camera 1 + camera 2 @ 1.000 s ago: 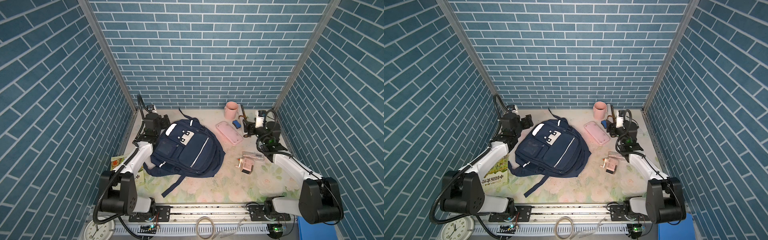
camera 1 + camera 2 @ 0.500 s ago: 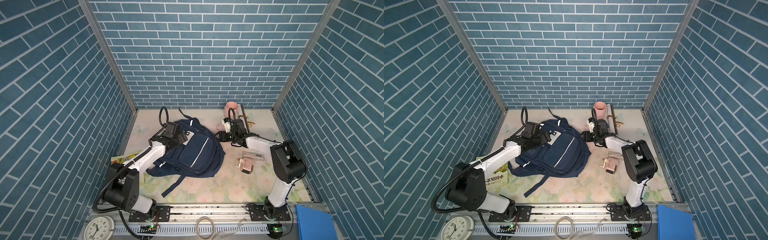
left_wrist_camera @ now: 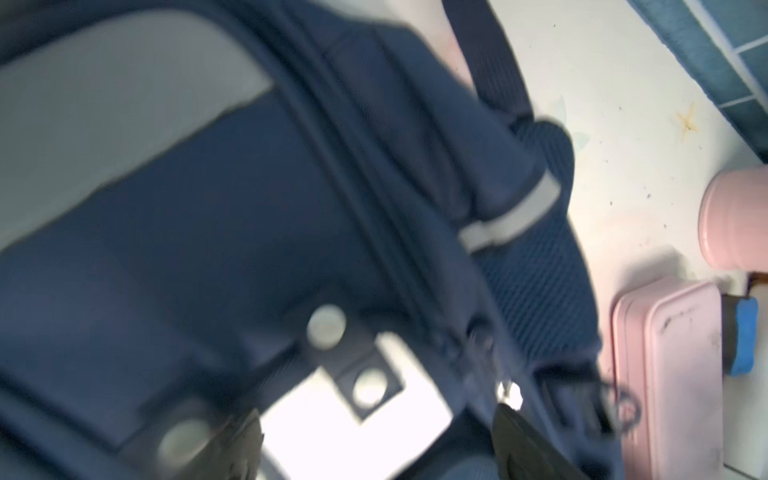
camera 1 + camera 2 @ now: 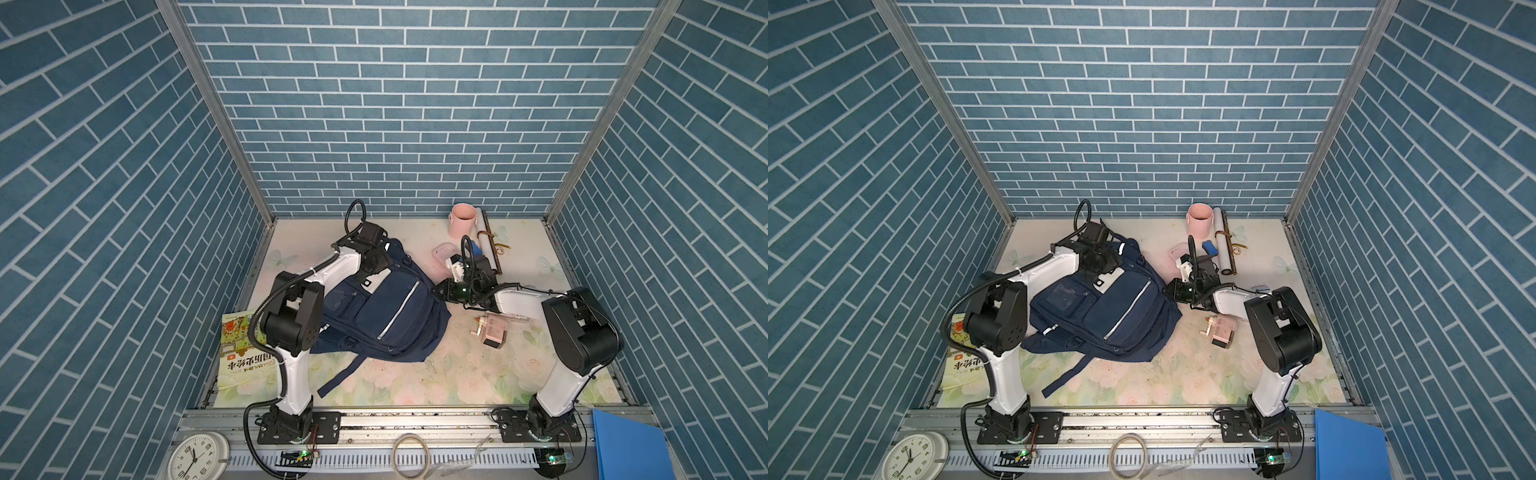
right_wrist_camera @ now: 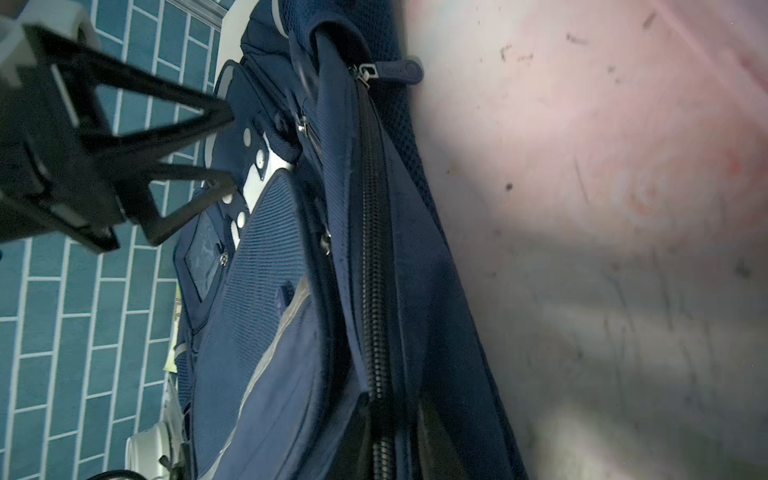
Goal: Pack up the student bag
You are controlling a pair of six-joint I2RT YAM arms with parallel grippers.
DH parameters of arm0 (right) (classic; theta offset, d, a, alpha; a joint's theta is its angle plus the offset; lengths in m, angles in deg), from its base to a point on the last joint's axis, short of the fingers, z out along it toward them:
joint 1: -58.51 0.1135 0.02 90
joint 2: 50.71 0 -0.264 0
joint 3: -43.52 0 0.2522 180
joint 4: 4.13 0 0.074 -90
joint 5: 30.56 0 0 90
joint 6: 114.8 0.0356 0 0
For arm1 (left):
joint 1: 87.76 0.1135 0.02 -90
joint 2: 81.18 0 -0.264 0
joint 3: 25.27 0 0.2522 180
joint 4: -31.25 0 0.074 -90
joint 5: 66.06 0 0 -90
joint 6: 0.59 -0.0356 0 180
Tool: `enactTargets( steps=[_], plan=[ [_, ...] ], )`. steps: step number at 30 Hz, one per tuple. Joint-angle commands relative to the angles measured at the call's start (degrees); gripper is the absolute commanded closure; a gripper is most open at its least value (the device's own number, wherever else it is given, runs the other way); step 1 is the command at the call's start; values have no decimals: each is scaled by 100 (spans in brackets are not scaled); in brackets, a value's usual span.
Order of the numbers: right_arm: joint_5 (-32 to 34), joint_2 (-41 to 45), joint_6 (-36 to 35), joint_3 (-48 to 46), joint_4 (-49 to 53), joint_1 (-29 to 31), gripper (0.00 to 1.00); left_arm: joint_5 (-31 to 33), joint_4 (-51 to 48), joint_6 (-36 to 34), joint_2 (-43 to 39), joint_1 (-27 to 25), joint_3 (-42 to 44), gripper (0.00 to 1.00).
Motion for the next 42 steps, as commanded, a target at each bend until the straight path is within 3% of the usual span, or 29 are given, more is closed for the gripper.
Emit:
enactTargets(
  steps=[1,6,14,20,26,30,34,38,42],
  plan=[
    [-44,524,728,-362,-314,208,83,115,-597,-64,372,-30,-609,12],
    [139,933,881,-539,-418,347,84,152,-946,-211,901,-71,-1171,12],
    [17,777,839,-478,-488,352,84,82,-863,-230,1168,-88,-949,18],
    [-222,466,866,-401,-633,365,86,-70,-804,-450,1536,-105,-890,34],
    [-252,506,848,-404,-648,392,87,-180,-944,-898,1902,-188,-1448,63],
    [-337,601,1024,-514,-839,434,89,-216,-1148,-1301,2192,-320,-2111,79],
    [-514,617,1506,-714,-1400,492,89,-126,-1871,-1765,2740,-408,-3561,92],
    [-439,531,1511,-573,-1355,692,89,141,-2503,-2172,3120,-457,-4724,99],
    [-512,401,1453,-379,-1216,746,85,286,-2573,-2371,2887,-459,-4731,99]
  ],
)
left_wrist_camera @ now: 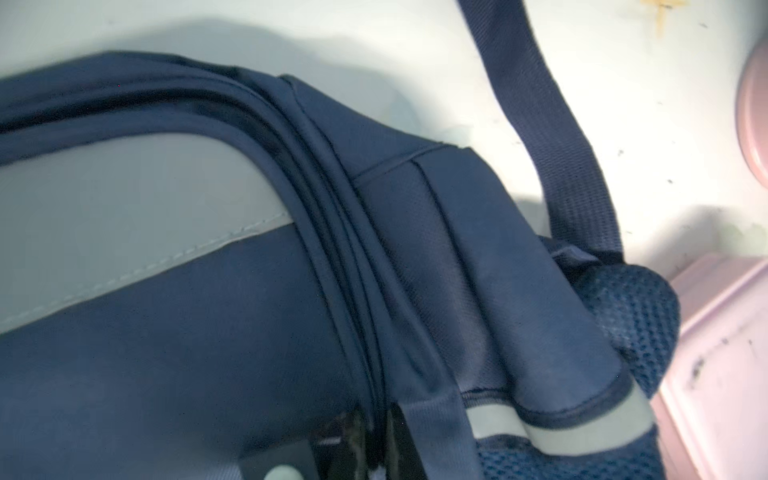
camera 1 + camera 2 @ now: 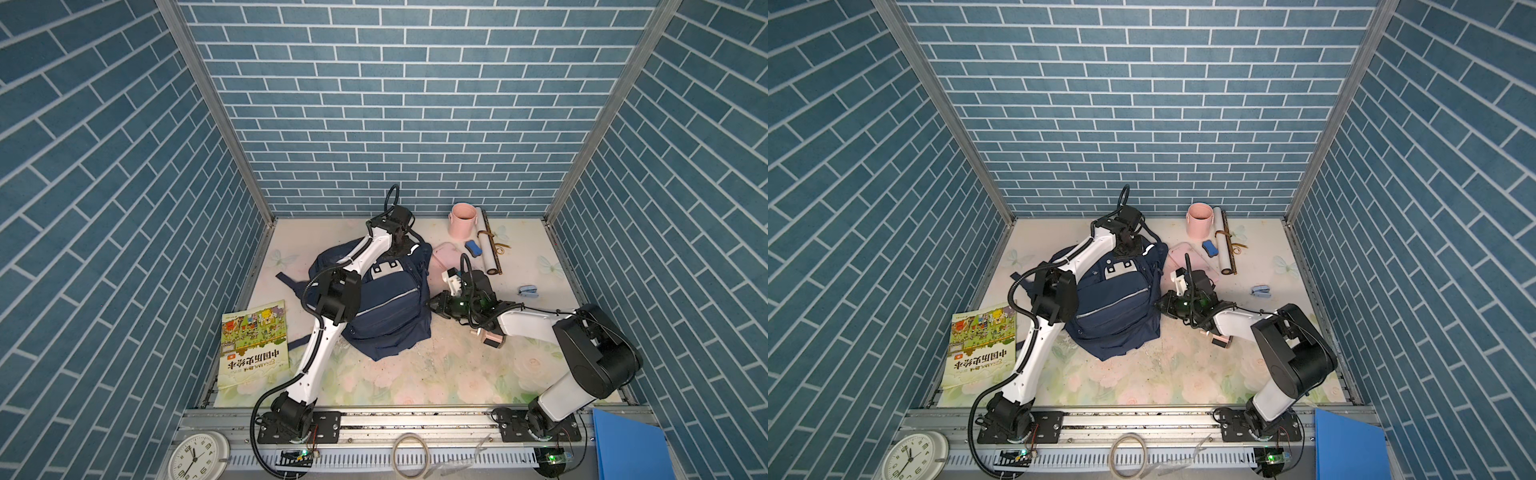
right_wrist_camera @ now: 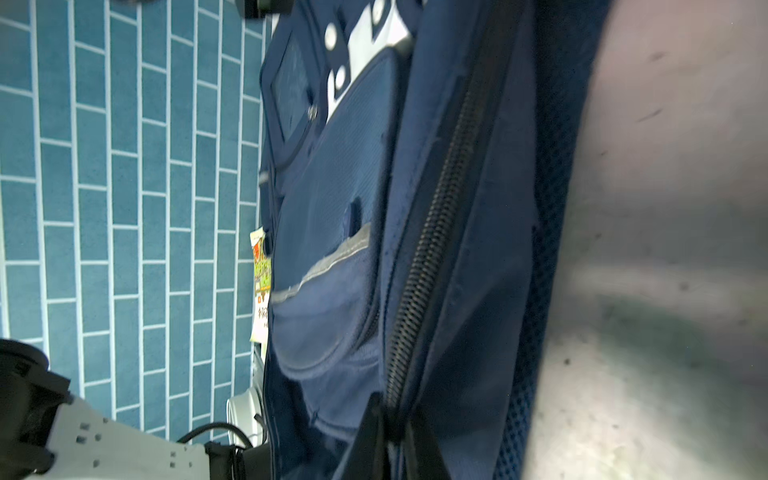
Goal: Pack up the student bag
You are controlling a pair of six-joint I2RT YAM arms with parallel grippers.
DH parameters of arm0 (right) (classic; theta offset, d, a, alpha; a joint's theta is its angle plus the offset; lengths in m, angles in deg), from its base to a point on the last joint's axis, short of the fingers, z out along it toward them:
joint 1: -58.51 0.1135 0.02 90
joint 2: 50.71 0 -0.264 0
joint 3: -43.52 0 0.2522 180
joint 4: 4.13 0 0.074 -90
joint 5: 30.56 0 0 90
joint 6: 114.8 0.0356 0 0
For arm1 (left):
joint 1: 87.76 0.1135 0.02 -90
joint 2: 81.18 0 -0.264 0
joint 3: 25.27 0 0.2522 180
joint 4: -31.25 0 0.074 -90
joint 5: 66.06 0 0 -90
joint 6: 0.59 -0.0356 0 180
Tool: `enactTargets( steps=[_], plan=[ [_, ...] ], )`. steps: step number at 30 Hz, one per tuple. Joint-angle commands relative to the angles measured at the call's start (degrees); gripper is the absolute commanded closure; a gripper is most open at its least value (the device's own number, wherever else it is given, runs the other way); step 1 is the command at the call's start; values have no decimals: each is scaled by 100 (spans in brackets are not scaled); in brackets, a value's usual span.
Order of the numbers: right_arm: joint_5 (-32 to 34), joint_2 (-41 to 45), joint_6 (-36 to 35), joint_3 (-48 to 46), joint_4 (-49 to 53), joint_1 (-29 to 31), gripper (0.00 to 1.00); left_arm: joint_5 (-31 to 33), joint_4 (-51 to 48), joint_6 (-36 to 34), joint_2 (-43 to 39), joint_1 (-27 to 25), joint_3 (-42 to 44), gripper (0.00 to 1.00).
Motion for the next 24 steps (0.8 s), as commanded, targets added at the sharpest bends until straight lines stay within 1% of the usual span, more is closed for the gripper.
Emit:
enactTargets(
  steps=[1,2,3,4,7,8,11,14,17,22,24],
  plan=[
    [-194,-47,53,291,-294,45,82,212,-533,-401,-244,-10,67,97],
    [-146,-8,18,297,-241,33,79,228,-514,-453,-354,-4,190,95],
    [-60,61,-36,288,-168,19,76,259,-490,-487,-494,-12,364,90],
    [45,152,-119,280,-69,-2,70,309,-458,-505,-646,-17,533,80],
    [441,468,-466,341,355,-48,60,483,-415,-545,-1104,-79,899,62],
    [585,581,-604,369,508,-62,57,546,-438,-514,-1219,-101,969,58],
    [1052,915,-1090,454,932,-116,51,778,-520,-325,-1612,-185,1178,49],
    [1584,1212,-1574,476,1349,-217,48,995,-709,-33,-1934,-340,1376,44],
    [1917,1448,-1903,478,1665,-382,47,1080,-916,304,-2151,-572,1643,43],
    [2366,1845,-2267,294,1813,-540,46,1191,-640,776,-2447,-1123,2647,43],
    [2469,1997,-2395,210,1806,-551,46,968,-402,968,-2464,-1171,3051,43]
  ],
)
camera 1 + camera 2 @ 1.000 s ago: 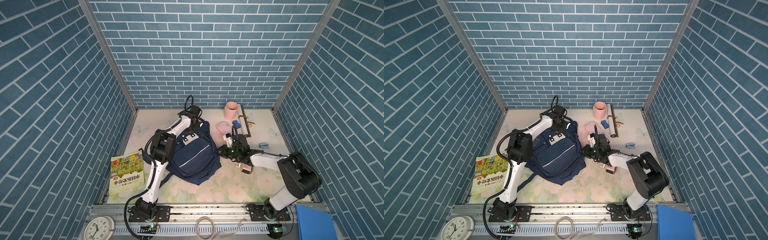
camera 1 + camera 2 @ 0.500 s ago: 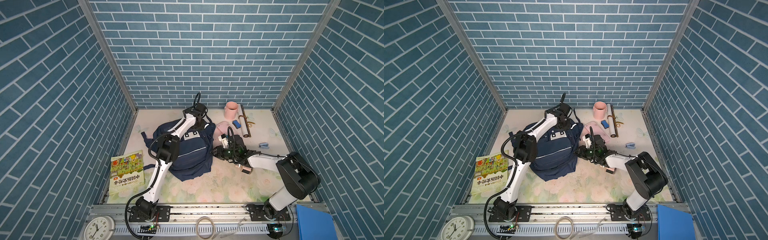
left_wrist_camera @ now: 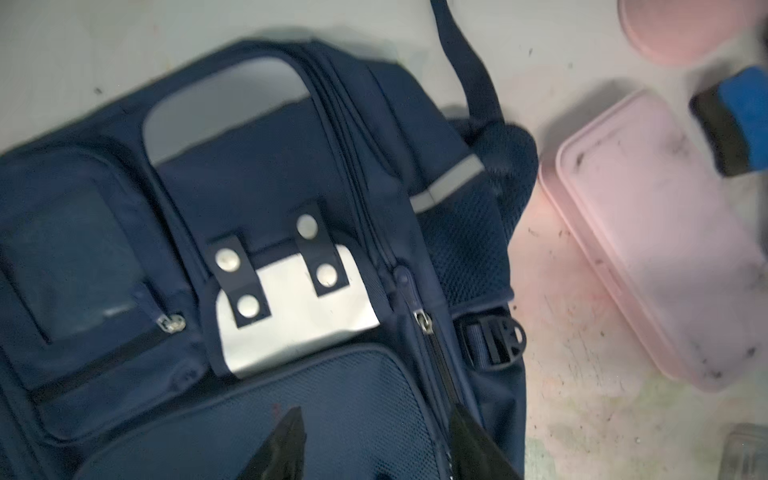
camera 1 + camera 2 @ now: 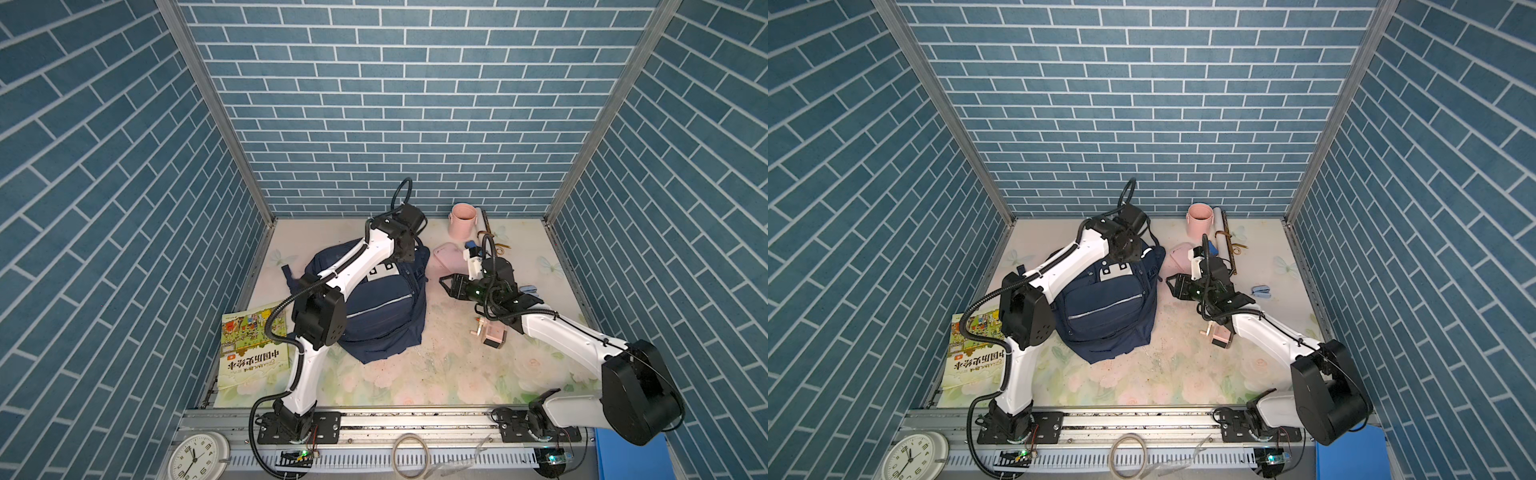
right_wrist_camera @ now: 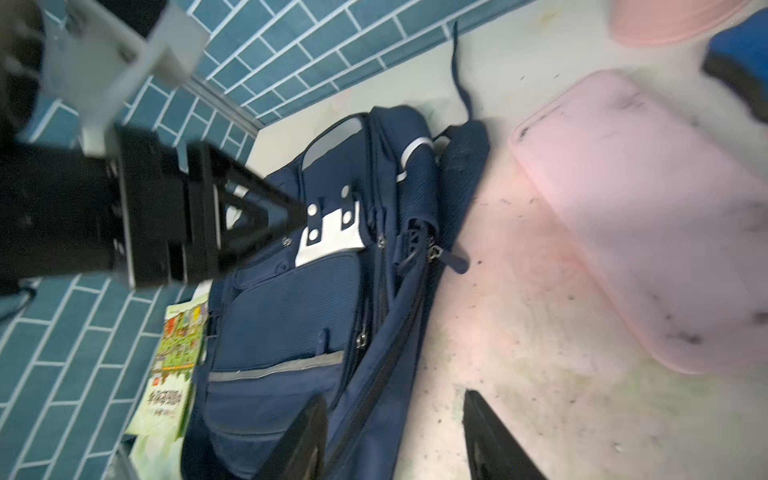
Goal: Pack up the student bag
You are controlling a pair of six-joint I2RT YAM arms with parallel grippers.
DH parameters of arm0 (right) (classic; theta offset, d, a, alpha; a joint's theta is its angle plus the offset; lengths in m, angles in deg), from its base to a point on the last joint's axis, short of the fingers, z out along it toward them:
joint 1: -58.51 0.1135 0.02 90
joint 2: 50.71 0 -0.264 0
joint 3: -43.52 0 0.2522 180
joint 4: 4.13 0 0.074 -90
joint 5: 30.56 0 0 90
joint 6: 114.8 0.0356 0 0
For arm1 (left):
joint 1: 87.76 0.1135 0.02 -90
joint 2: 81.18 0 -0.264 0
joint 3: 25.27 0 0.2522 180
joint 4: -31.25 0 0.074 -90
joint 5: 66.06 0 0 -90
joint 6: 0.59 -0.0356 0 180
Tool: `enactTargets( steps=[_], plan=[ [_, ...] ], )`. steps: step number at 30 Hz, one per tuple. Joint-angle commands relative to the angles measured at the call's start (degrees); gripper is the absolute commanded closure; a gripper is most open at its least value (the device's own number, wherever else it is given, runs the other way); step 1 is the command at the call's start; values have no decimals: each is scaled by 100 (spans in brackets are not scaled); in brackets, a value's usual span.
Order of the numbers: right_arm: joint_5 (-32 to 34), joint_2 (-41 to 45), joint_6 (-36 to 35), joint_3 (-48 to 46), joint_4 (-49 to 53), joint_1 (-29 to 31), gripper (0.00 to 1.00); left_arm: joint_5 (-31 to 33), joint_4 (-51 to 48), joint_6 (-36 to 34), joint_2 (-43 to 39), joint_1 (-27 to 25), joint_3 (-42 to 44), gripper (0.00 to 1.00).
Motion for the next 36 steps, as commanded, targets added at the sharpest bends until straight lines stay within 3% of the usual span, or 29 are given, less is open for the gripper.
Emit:
enactTargets(
  steps=[1,16,25,28,33,36],
  plan=[
    [438,311,-503,-161,224,1,46,-146,153,540,66,-133,598,43],
    [95,831,-661,-897,80,1,46,677,155,1157,601,-213,405,42],
    [-67,699,-823,-767,18,-1,46,349,132,1125,1066,-78,370,45],
    [-65,801,-814,-717,93,4,46,172,233,1064,1036,-25,509,55],
    [-89,1175,-1116,-941,-134,0,48,122,424,898,642,16,834,99],
    [-381,1310,-1664,-1086,-363,16,51,92,568,707,180,16,988,100]
  ],
)
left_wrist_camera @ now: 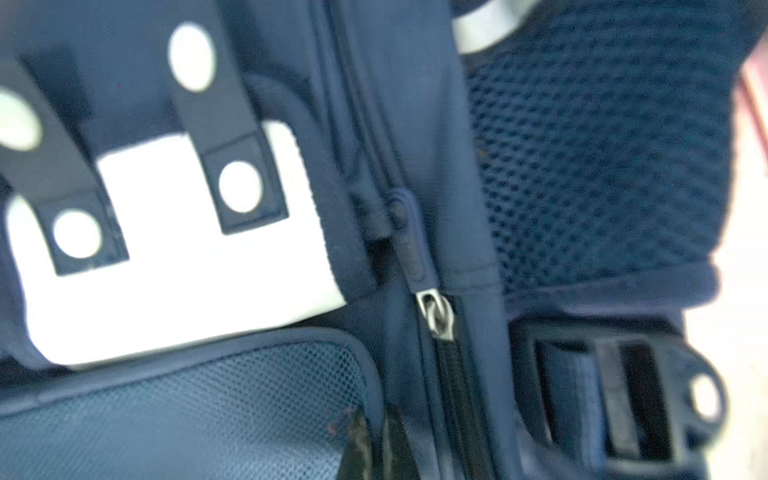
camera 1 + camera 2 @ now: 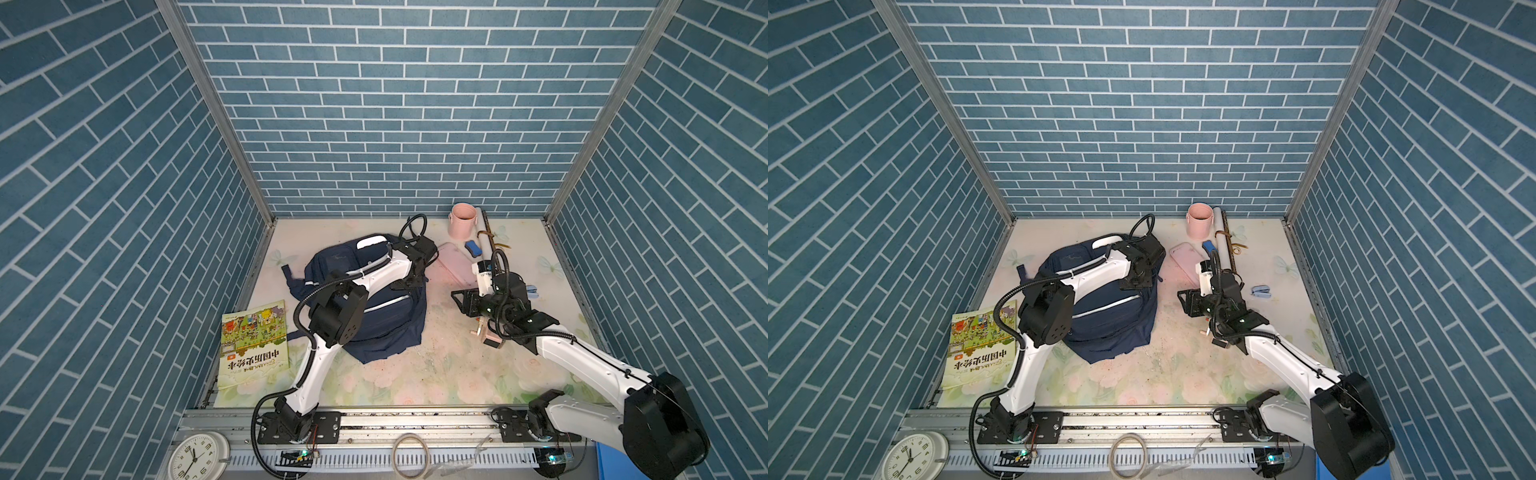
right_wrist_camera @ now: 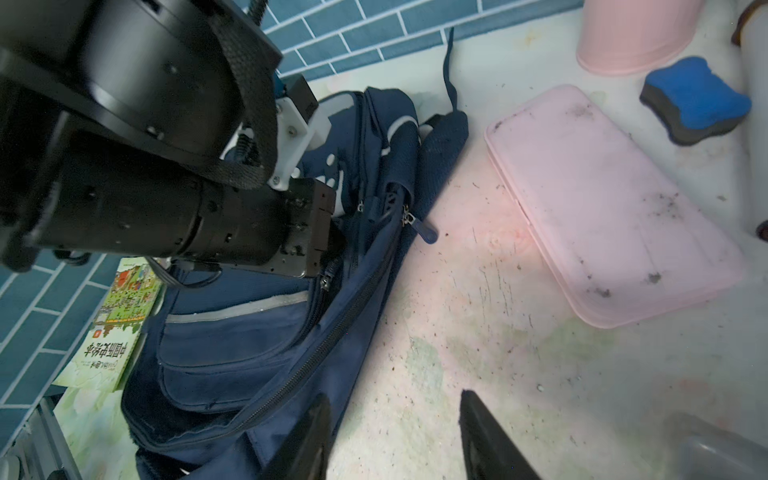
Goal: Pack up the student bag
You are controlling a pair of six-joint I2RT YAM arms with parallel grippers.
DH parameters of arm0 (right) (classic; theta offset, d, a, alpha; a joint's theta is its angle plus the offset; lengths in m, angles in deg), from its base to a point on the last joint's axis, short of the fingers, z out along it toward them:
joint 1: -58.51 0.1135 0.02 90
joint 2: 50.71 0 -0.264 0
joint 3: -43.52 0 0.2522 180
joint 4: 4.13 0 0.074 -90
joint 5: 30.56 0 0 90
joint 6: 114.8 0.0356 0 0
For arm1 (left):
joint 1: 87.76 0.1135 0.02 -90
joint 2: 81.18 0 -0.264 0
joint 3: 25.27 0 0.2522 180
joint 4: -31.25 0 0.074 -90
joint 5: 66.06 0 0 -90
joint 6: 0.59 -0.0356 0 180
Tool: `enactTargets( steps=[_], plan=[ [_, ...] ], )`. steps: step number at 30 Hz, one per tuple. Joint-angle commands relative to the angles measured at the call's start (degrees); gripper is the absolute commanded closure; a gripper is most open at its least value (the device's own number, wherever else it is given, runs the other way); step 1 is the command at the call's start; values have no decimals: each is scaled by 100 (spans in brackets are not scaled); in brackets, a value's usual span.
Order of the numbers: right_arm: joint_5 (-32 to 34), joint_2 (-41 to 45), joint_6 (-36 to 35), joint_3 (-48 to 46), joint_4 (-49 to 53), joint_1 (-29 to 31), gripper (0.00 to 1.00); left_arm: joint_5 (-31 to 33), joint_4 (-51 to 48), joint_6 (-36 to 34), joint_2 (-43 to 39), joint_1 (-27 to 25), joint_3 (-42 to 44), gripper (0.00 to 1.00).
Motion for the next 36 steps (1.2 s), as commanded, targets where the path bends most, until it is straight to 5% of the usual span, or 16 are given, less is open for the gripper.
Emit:
enactTargets(
  steps=[1,6,13,22,32,36],
  plan=[
    [-357,235,-854,-206,-399,19,52,-43,-124,-249,-519,107,288,100],
    [-586,336,-2082,-645,-1278,120,56,-450,256,-649,-1580,201,578,100],
    [-1070,-450,-2647,-768,-2675,118,57,-1285,920,-1095,-2729,467,1171,100],
    [-2182,-1638,-2526,-231,-3653,118,57,-1630,1126,-1656,-3607,526,1544,100],
    [-2548,-2336,-2376,-293,-4539,71,56,-1902,1229,-1795,-3955,554,1603,100],
    [-3265,-2734,-1998,-230,-5181,-79,56,-1921,1357,-1797,-4044,561,1673,100]
  ],
)
